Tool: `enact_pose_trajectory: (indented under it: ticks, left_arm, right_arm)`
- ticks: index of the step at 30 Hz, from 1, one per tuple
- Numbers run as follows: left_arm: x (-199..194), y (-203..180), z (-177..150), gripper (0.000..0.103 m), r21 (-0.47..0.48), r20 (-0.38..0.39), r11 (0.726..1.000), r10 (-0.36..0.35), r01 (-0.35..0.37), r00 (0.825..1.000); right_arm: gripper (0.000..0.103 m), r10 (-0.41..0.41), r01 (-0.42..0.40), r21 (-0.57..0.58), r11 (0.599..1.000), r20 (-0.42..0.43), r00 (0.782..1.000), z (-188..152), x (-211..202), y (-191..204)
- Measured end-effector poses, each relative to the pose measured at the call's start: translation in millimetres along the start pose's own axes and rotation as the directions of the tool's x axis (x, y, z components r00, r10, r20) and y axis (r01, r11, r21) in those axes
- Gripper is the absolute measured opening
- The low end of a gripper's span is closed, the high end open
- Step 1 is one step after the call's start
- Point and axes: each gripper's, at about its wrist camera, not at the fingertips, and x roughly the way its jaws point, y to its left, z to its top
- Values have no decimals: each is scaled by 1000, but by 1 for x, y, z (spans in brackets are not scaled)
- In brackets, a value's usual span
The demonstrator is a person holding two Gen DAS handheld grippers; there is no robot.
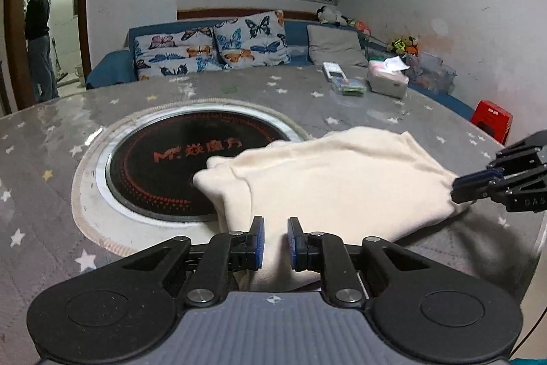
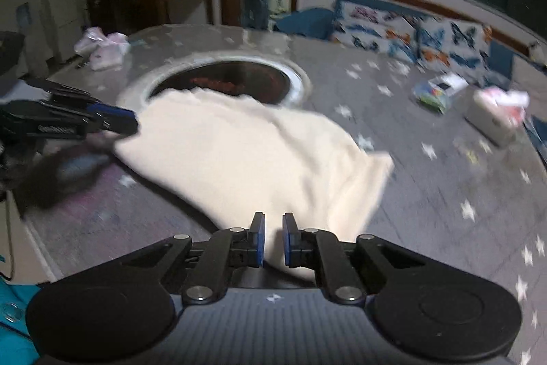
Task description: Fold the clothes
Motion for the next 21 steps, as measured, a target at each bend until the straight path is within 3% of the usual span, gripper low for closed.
enact_pose_trajectory:
  ticks: [9, 14, 21]
  left_arm:
    - [12, -18, 1, 17, 4, -15, 998, -59, 59, 998]
    - [20, -12, -1, 18, -28, -44, 997, -75, 74, 996]
    - [35, 2, 25, 21, -67, -15, 997, -43, 42, 999]
  right_arm:
    - [9, 123, -120, -108, 987, 20, 992, 29, 35, 43]
    - [10, 135, -136, -104, 985, -24, 991, 26, 45, 44]
    - [10, 78, -77, -22, 997, 31, 996, 49, 41, 10]
